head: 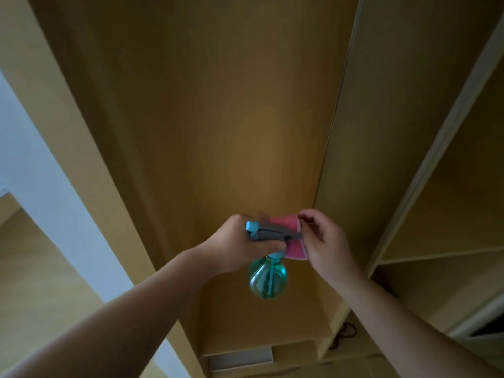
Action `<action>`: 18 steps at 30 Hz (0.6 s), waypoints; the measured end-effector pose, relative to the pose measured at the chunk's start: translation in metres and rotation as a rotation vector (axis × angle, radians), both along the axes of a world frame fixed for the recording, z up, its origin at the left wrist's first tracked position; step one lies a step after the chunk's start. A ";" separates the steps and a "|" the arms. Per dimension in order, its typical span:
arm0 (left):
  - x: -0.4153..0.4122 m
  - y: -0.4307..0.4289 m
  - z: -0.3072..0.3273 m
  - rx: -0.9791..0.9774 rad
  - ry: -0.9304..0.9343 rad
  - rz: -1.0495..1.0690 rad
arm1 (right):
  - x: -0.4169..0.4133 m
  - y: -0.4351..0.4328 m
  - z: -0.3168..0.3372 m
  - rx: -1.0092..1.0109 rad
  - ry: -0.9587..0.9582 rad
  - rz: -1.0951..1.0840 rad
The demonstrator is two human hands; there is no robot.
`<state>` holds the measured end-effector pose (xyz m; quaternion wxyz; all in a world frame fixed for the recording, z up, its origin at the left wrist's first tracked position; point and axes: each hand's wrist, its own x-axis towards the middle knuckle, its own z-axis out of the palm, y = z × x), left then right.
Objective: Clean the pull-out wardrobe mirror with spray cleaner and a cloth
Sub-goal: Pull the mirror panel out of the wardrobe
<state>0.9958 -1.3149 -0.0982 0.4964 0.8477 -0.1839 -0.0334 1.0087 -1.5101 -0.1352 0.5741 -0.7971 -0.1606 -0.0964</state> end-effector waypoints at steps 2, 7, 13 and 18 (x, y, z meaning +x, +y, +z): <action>0.004 -0.002 0.017 -0.004 -0.005 -0.005 | 0.002 -0.002 0.019 -0.034 -0.059 -0.034; 0.015 -0.014 0.051 -0.029 -0.013 -0.030 | 0.003 -0.020 0.065 -0.163 -0.104 -0.054; 0.035 -0.042 0.101 -0.012 -0.056 -0.029 | 0.013 -0.098 0.153 -0.189 -0.594 -0.699; 0.046 -0.067 0.125 0.000 -0.122 -0.005 | 0.042 -0.146 0.192 -0.333 -0.205 -0.819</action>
